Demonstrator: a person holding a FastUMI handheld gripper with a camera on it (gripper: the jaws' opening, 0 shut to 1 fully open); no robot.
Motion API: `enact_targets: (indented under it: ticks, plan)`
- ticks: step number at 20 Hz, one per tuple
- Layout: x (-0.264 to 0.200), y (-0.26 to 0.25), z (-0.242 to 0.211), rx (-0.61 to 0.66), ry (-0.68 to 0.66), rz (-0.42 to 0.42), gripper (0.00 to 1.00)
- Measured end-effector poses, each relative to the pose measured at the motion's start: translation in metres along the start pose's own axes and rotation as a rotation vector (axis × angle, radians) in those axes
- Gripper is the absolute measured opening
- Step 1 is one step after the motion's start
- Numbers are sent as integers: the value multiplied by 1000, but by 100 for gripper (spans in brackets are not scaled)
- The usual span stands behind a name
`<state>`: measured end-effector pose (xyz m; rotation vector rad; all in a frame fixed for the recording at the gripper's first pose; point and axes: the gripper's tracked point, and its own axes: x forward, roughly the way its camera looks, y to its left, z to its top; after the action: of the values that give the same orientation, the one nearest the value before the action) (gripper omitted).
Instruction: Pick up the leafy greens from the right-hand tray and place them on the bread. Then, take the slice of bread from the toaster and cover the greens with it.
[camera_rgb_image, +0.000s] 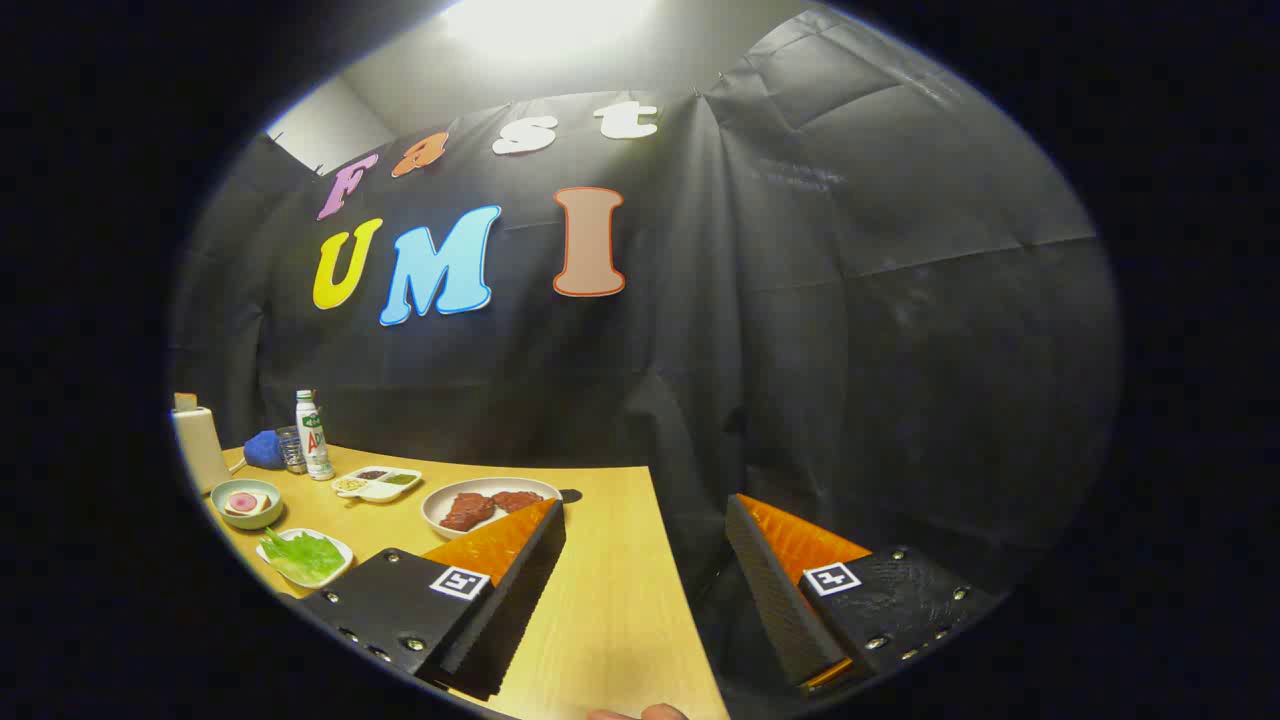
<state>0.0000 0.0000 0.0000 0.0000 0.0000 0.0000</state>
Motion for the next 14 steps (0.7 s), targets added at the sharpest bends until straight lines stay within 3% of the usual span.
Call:
enact_targets:
  ticks: [2,5,8,14]
  plan:
    - [-19,34,5,-2,46,25,98]
    - [-45,74,24,-42,29,27,99]
    - [-68,120,37,-5,2,50,98]
    - [-89,183,24,-16,-16,73,98]
